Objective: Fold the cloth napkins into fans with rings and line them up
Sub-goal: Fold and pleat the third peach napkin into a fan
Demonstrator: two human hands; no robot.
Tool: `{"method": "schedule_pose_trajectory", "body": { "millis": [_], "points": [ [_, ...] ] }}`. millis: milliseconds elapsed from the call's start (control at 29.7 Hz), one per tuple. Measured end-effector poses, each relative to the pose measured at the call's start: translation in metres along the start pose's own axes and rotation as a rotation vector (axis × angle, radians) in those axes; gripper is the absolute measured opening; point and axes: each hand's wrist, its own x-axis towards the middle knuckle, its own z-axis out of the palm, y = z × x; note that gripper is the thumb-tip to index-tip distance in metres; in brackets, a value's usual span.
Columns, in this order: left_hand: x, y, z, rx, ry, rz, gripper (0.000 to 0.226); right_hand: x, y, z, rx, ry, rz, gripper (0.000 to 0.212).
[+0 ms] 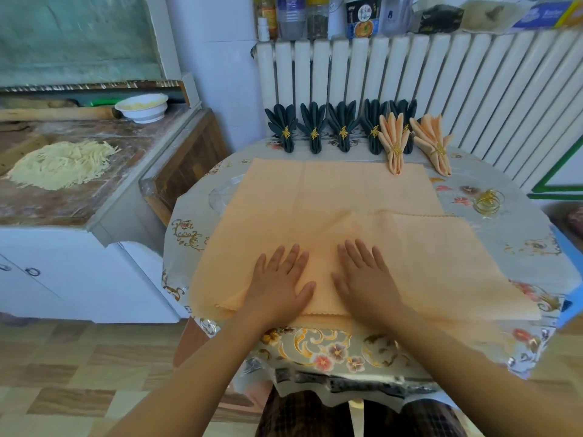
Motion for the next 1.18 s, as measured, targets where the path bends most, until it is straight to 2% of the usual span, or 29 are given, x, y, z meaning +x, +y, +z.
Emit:
{"method": "schedule_pose_trajectory", "body": {
  "millis": [135,202,337,505,775,876,977,1078,1179],
  "points": [
    [0.0,0.002,-0.004,-0.015,-0.05,-0.024,0.066,-0.039,0.006,0.01,0.003,-0.068,0.004,0.087],
    [0.008,0.009,-0.012,-0.029,-0.026,-0.052,0.064,-0.044,0.01,0.016,0.0,-0.066,0.011,0.093],
    [0.041,0.033,-0.027,-0.039,0.104,0.05,0.053,-0.046,0.01,0.019,0.035,-0.042,0.009,0.085],
    [0.094,0.058,-0.029,-0.109,0.06,0.239,0.052,-0.046,0.01,0.015,0.058,-0.035,0.008,0.088],
    [0.112,0.058,-0.011,-0.052,0.118,0.181,0.053,-0.048,0.01,0.01,0.05,-0.072,-0.002,0.087],
    [0.113,0.058,-0.008,-0.049,0.157,0.175,0.052,-0.04,0.016,-0.003,0.022,-0.108,-0.039,0.073],
    [0.113,0.059,-0.006,-0.063,0.181,0.172,0.052,-0.005,0.05,-0.02,0.035,-0.021,-0.056,0.047],
    [0.111,0.059,-0.003,-0.075,0.183,0.177,0.052,0.038,0.103,-0.031,0.082,0.071,0.127,0.045],
    [0.112,0.056,-0.002,-0.069,0.197,0.178,0.053,0.071,0.146,-0.039,0.077,0.033,0.264,0.045]
  ]
}}
